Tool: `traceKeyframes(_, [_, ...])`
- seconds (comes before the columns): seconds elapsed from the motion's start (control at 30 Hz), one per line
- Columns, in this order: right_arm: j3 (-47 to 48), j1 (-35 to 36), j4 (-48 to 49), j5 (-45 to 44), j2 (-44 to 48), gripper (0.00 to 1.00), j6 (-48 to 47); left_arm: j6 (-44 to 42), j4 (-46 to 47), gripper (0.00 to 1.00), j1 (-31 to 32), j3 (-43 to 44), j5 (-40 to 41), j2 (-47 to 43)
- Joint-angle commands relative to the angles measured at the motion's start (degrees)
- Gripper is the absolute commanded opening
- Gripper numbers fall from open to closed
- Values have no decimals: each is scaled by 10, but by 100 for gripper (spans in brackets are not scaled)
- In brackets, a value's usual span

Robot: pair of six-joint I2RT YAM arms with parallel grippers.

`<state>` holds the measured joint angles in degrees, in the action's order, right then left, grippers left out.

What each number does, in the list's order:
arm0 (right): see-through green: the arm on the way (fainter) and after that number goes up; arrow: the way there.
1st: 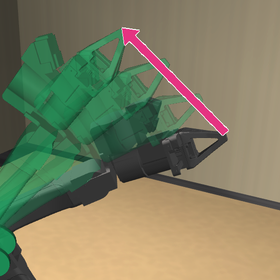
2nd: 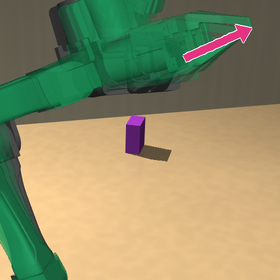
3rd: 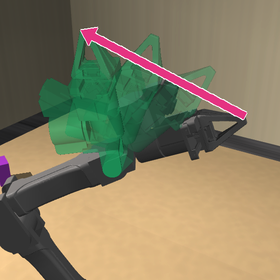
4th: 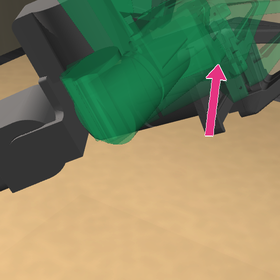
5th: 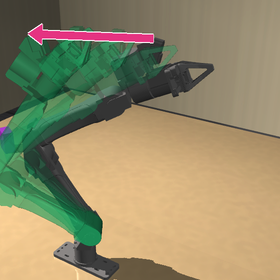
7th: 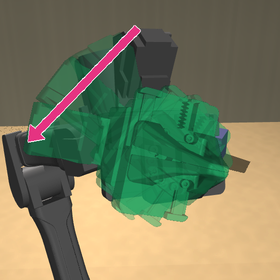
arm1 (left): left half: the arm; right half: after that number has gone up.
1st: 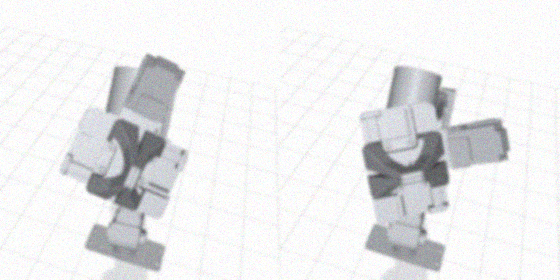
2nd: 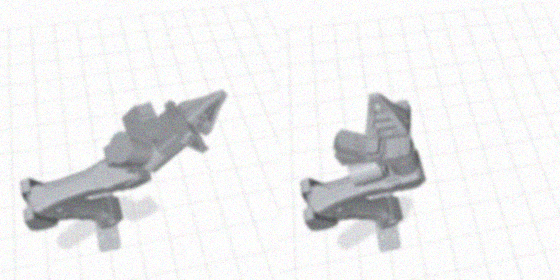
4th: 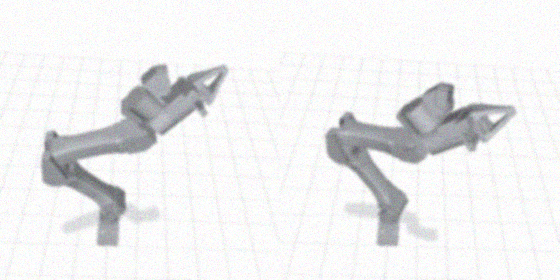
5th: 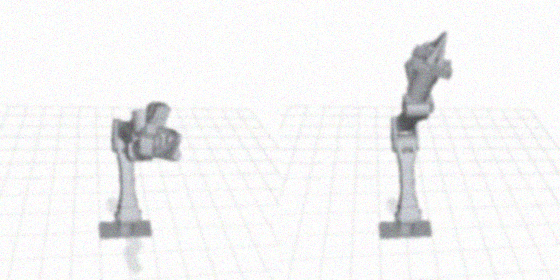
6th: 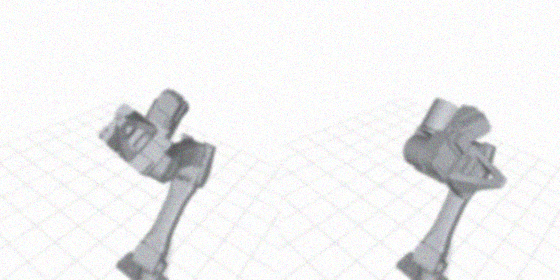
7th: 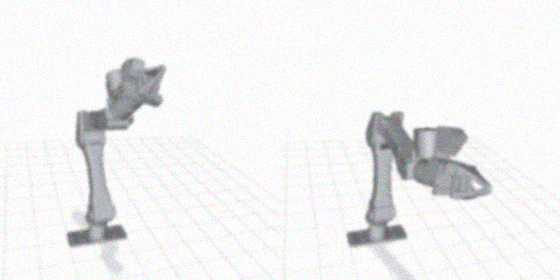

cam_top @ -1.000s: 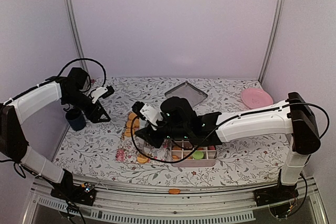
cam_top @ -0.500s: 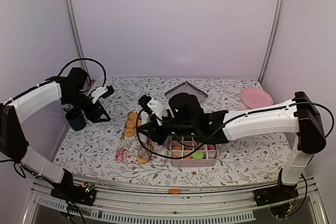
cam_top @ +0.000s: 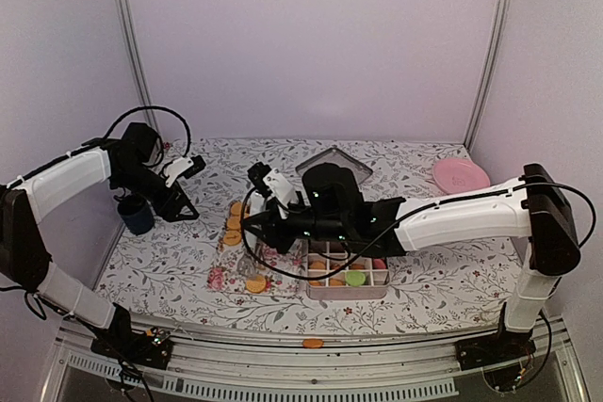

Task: Pack the cookies
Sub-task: Pick up the fake cookies from the plate.

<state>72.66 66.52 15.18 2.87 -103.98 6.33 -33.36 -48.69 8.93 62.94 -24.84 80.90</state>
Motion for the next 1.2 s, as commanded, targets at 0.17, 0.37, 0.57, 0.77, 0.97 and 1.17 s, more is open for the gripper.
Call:
traceKeyframes(0.17, [31,16,26,-29,-46,32,-27,-4,8,63,-6,-4,-7,-4])
traceKeyframes(0.37, [28,18,24,-30,-53,32,-29,-5,7,63,-7,-2,-6,-4])
traceKeyframes(0.57, [21,18,24,-21,-43,35,-17,-4,8,62,-6,-1,-7,0])
traceKeyframes(0.77, [18,18,36,-10,-23,36,-12,-3,7,62,-6,2,-7,1])
traceKeyframes(0.97, [12,18,41,-4,-16,37,-8,-4,7,62,-7,-2,-7,0])
traceKeyframes(1.17, [3,18,41,-6,-19,38,0,-5,7,61,-6,-4,-7,0])
